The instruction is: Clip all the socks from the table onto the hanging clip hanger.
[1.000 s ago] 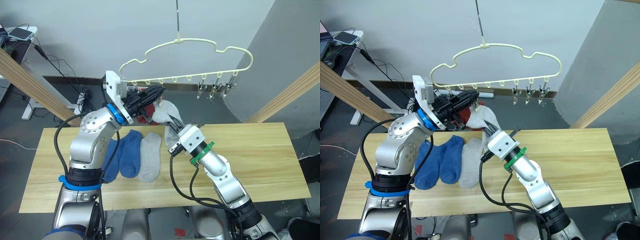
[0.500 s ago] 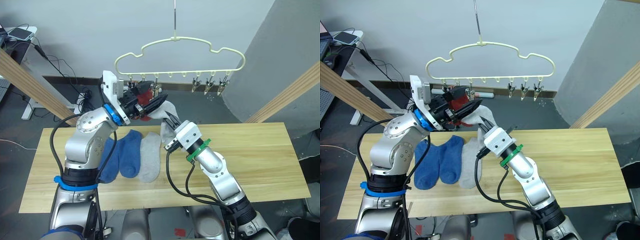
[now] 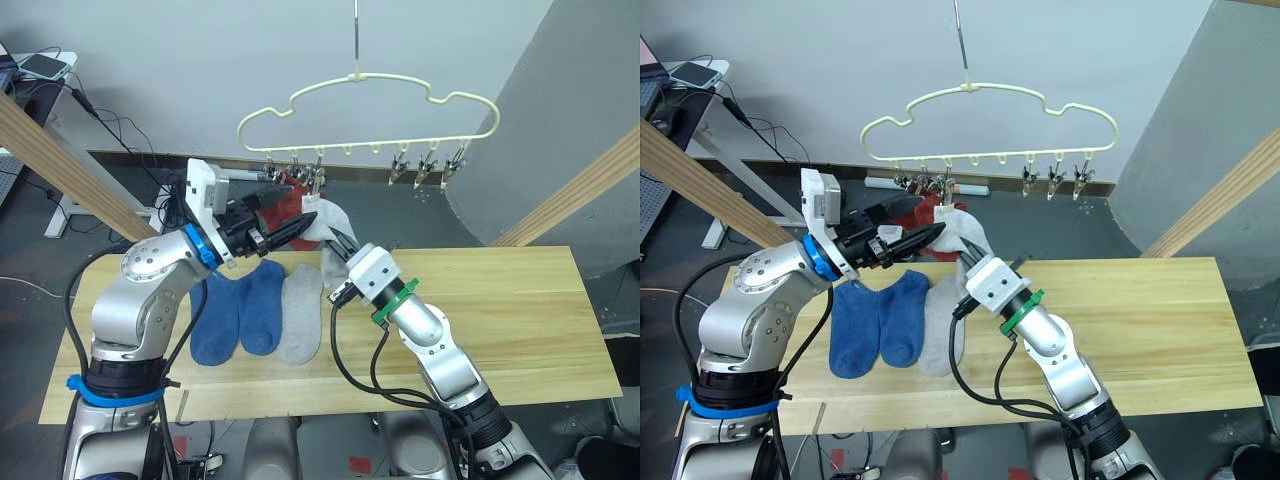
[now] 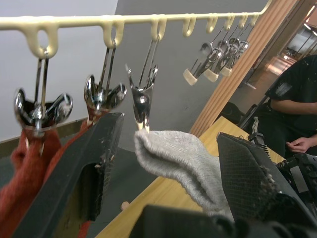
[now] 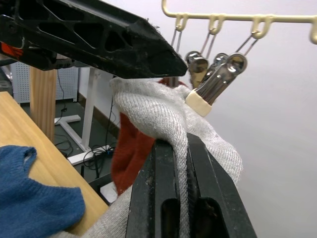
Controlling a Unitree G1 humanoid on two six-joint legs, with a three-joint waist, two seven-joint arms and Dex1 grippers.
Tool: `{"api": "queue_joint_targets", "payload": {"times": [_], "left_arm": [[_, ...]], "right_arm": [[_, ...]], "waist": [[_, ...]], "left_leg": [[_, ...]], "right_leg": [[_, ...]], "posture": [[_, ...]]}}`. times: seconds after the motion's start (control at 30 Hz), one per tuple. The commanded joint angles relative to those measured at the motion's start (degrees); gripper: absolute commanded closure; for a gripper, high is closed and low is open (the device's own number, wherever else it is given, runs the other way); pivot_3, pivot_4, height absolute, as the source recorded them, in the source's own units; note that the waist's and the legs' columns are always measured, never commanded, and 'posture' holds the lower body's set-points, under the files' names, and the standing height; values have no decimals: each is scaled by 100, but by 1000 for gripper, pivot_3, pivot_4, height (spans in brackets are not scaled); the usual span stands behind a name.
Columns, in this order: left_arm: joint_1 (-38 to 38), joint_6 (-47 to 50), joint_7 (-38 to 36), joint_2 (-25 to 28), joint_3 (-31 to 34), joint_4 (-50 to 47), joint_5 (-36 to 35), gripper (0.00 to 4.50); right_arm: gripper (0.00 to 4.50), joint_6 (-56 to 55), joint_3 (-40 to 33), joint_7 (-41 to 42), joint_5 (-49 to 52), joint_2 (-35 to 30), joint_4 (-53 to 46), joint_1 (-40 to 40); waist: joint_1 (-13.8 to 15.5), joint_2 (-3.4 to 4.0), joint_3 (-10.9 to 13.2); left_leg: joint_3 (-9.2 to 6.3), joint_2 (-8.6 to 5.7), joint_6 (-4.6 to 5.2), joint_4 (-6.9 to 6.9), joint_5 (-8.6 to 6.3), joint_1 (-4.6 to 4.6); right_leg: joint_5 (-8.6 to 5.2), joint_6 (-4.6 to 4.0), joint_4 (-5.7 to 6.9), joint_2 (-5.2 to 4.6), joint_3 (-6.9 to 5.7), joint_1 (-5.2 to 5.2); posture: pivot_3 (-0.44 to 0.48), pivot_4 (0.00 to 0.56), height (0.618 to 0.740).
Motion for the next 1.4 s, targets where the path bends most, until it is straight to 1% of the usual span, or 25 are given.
{"api": "queue_joint_targets", "payload": {"times": [0.03,0.1,0.17,0.2,0.37,0.43,0.53,0.6,0.7,0.83,0.97,1.17,1.4], "left_arm": [[-10,-40,10,62,122,-262,-73,1041],[12,-53,-10,95,122,-268,-52,1041],[44,-61,-27,125,127,-284,-44,1041],[85,-74,-79,199,141,-300,-25,1041],[194,-424,-413,563,160,-280,151,1041],[256,-789,-732,732,107,-316,271,1041],[324,-1120,-1124,926,64,-344,325,1041],[333,-1229,-1387,1022,40,-356,276,1041],[265,-1118,-1432,1042,36,-370,213,1041],[94,-973,-1346,915,-34,-384,154,1041],[2,-901,-1251,802,-81,-439,117,1041],[-78,-880,-1213,717,-132,-413,146,1041],[-119,-901,-1221,645,-192,-381,178,1041]], "right_arm": [[3746,82,36,173,61,-15,-116,-47],[3117,346,75,332,18,-74,-199,-56],[2373,574,69,440,-18,-148,-382,-30],[2075,812,16,604,49,-287,-690,75],[2075,1765,-332,1424,477,-1119,-1959,563],[2075,2289,-752,1667,828,-1447,-2459,645],[2075,3000,-1438,1808,1316,-1752,-2944,510],[2075,3613,-1898,1757,1625,-1843,-3100,175],[2075,4329,-2237,1563,1888,-1806,-3142,-325],[2075,5058,-2287,1301,2067,-1689,-3079,-861],[2075,5200,-2136,1119,2024,-1681,-2936,-1045],[2075,5370,-2076,708,2026,-1405,-2701,-1308],[2075,5323,-1941,467,2045,-1153,-2452,-1596]], "waist": [[0,0,0],[0,0,0],[1,0,0],[2,0,0],[31,0,0],[50,1,0],[54,1,0],[49,1,1],[47,1,0],[48,1,1],[47,1,0],[37,1,1],[28,1,1]], "left_leg": [[0,0,0,0,0,0],[0,-1,0,0,0,0],[0,-1,0,0,0,0],[0,0,0,0,0,0],[-1,1,0,-3,-1,-1],[0,-1,0,-1,0,-1],[1,-1,0,-1,2,1],[0,-2,-1,-1,4,1],[2,-2,-1,-2,8,3],[5,-4,0,-5,8,1],[4,-7,0,-6,7,-3],[2,-5,1,-6,8,-3],[2,-5,1,-6,8,-4]], "right_leg": [[0,0,0,0,0,0],[0,0,0,0,0,0],[0,0,0,0,0,0],[0,0,0,0,0,0],[0,0,-5,-2,0,0],[0,0,-4,-3,1,1],[2,-4,0,-1,1,0],[5,-9,1,3,-1,0],[9,-15,2,9,-2,0],[8,-14,-2,10,-5,0],[8,-14,-10,5,-2,-1],[8,-14,-6,7,-3,-4],[8,-14,-6,7,-3,-4]], "posture": [[-224,331,732],[-224,332,732],[-219,332,732],[-217,332,732],[-208,332,732],[-204,333,732],[-198,337,732],[-202,339,732],[-207,339,732],[-208,337,732],[-202,336,732],[-201,334,732],[-211,329,732]]}}
